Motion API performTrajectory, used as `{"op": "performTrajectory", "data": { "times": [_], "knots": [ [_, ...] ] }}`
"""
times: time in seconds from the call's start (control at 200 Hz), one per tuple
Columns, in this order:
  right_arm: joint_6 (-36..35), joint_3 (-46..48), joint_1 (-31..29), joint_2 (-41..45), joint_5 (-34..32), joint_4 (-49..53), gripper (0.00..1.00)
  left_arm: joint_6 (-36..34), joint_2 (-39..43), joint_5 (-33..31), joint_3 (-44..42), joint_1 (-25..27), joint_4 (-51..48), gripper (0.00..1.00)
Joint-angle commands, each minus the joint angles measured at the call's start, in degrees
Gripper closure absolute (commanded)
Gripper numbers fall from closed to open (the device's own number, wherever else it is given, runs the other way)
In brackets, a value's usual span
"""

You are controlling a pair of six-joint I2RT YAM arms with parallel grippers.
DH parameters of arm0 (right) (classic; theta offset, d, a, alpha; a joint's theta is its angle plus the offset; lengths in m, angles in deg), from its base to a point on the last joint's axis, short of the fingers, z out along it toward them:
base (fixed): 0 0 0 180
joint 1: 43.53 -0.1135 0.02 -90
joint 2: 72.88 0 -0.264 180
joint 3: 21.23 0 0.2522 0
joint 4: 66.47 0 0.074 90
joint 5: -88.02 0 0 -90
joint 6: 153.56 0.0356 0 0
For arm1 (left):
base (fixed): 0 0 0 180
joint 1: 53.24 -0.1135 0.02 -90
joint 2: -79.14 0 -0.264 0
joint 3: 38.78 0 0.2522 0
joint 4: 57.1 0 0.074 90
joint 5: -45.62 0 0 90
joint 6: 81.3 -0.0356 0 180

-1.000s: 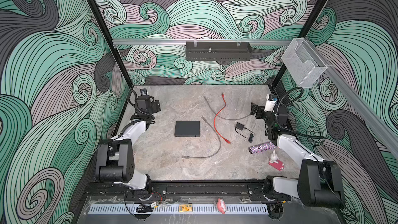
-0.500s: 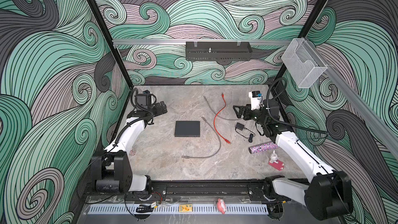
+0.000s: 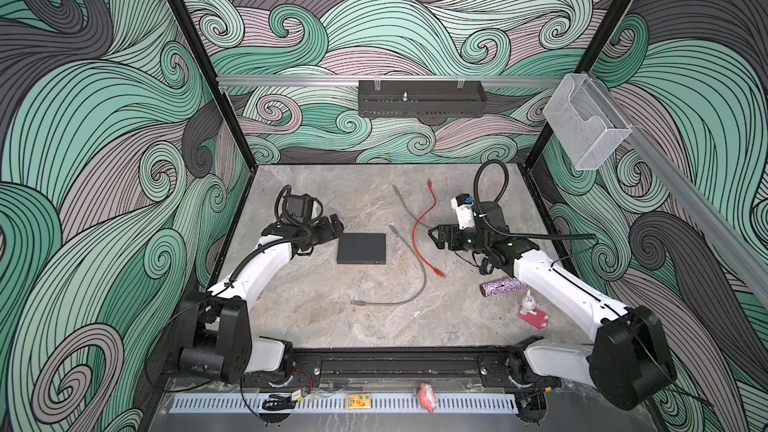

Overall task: Insert the plug into the switch port
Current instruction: 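Grasp the black adapter's coiled cable with the right gripper while the left arm advances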

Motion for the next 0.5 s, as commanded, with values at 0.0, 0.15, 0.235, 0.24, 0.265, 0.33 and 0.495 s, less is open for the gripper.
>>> {"op": "performTrajectory", "data": {
  "times": [0.0, 0.15, 0.235, 0.24, 0.265, 0.33, 0.495],
  "knots": [
    [1.03, -0.49, 0.06, 2.28, -9.52, 9.63, 0.05, 2.28, 2.05, 1.17, -0.78, 1.8, -0.27, 0.01],
    [1.09, 0.36, 2.53, 1.26, -13.24, 13.98, 0.06, 3.58, 2.35, 1.78, -1.85, 3.66, 1.17, 0.01],
    [3.39, 1.06, 5.96, 0.12, -11.37, 14.21, 0.09, 3.84, 2.79, 1.91, -2.15, 4.41, 1.62, 0.01],
    [3.55, 1.04, 6.23, 0.0, -11.37, 14.18, 0.09, 3.86, 2.86, 1.94, -2.15, 4.46, 1.64, 0.01],
    [4.17, 1.1, 7.08, -0.54, -11.37, 14.04, 0.09, 3.88, 2.85, 2.0, -2.23, 4.58, 1.67, 0.01],
    [5.36, 1.15, 8.61, -1.7, -13.29, 13.87, 0.09, 4.04, 3.01, 2.22, -2.32, 5.01, 1.49, 0.01],
    [11.18, 2.13, 13.02, -6.31, -18.4, 13.64, 0.07, 4.65, 3.82, 2.31, -3.43, 5.63, 1.82, 0.01]
  ]
}}
